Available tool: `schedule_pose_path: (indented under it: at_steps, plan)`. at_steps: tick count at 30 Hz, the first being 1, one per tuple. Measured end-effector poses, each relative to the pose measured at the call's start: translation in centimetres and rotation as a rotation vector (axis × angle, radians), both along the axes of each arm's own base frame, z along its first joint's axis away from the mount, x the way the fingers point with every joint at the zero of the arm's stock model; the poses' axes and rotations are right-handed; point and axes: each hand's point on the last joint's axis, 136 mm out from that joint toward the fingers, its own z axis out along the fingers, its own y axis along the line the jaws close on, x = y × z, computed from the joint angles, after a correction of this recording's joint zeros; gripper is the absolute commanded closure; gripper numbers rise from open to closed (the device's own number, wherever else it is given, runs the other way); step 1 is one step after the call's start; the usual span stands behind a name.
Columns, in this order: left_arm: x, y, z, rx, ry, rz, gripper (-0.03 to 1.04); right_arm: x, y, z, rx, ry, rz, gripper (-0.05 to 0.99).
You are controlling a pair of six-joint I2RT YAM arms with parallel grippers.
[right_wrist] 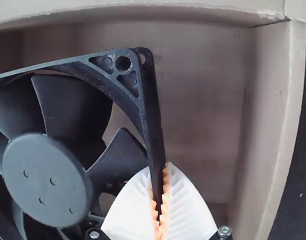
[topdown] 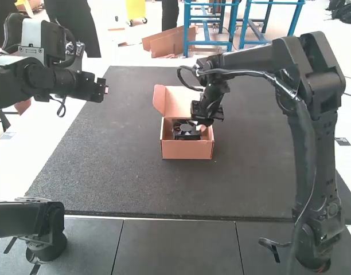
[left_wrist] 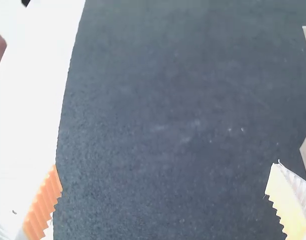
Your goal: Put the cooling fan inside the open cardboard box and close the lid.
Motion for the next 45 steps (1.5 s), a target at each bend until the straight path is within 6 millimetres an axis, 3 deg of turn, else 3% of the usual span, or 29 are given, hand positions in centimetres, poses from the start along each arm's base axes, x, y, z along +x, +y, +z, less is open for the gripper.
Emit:
schedule_pose_path:
  at_steps: [6, 8, 15, 20, 26, 29, 33, 41, 45]
  plan:
    - [0.2, 0.0, 0.0, -0.001, -0.003, 0.0, 0.04, 1.1, 0.5, 0.3, 0.006, -0.037, 0.014, 0.44]
    - [0.4, -0.1, 0.0, 0.0, -0.001, 0.0, 0.04, 1.8, 1.0, 1.5, 0.022, -0.063, 0.023, 0.3]
    - [1.6, -0.2, -0.7, 0.0, 0.005, 0.0, 0.04, 3.3, 2.6, 6.8, 0.101, -0.117, 0.077, 0.04]
    - [3.0, -0.4, -1.5, 0.002, 0.014, 0.0, 0.04, 5.0, 1.9, 10.6, 0.147, -0.2, 0.089, 0.03]
    - [4.6, -0.6, -2.5, 0.002, 0.016, 0.0, 0.04, 7.9, -2.2, 16.3, 0.149, -0.418, 0.057, 0.03]
    - [5.3, -0.7, -3.1, 0.003, 0.023, 0.0, 0.04, 8.5, -4.8, 18.0, 0.128, -0.504, 0.033, 0.03]
    - [6.9, -0.9, -3.4, 0.004, 0.033, 0.0, 0.04, 8.6, -6.9, 17.7, 0.103, -0.564, 0.022, 0.03]
    - [10.0, -1.1, -2.9, 0.013, 0.031, 0.013, 0.04, 9.1, -7.8, 14.1, 0.098, -0.592, 0.015, 0.03]
    - [11.4, -1.7, -3.3, 0.022, 0.042, 0.01, 0.04, 10.4, -7.7, 15.1, 0.134, -0.659, 0.005, 0.03]
